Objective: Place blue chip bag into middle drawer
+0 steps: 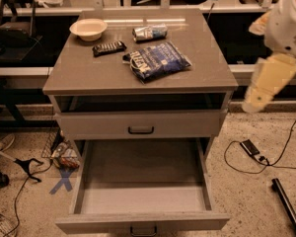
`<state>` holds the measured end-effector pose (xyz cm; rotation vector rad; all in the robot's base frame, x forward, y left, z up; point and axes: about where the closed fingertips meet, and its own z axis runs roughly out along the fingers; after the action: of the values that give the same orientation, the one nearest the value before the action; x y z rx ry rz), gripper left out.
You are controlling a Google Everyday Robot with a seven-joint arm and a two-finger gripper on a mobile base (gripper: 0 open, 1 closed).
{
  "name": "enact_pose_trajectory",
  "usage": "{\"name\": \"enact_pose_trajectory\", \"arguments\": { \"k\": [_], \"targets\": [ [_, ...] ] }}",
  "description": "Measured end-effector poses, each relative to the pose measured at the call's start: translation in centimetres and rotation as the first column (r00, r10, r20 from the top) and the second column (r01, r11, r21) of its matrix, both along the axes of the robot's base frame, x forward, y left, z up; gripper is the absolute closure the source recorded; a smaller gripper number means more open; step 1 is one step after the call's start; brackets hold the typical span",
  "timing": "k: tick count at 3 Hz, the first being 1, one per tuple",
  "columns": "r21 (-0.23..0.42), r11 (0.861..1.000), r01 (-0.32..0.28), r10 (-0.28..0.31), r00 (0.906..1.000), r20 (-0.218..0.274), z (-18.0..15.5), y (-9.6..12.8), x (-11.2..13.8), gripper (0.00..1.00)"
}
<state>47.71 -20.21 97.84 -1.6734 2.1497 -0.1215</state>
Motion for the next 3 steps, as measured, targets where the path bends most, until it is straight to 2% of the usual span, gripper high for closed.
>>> {"name": "enact_pose_trajectory", "arguments": {
  "k": [1, 2, 3],
  "targets": [
    [0.06, 0.998, -0.022, 0.019, 0.9978, 0.063, -0.2, 1.3, 4.8, 0.0],
    [0.151, 0.988, -0.03, 0.014, 0.9945, 0.104, -0.5, 3.2, 9.2, 0.0],
    [0.206, 0.977, -0.047, 0.025, 0.9936, 0.11, -1.5, 6.0, 12.9, 0.0]
  ]
}}
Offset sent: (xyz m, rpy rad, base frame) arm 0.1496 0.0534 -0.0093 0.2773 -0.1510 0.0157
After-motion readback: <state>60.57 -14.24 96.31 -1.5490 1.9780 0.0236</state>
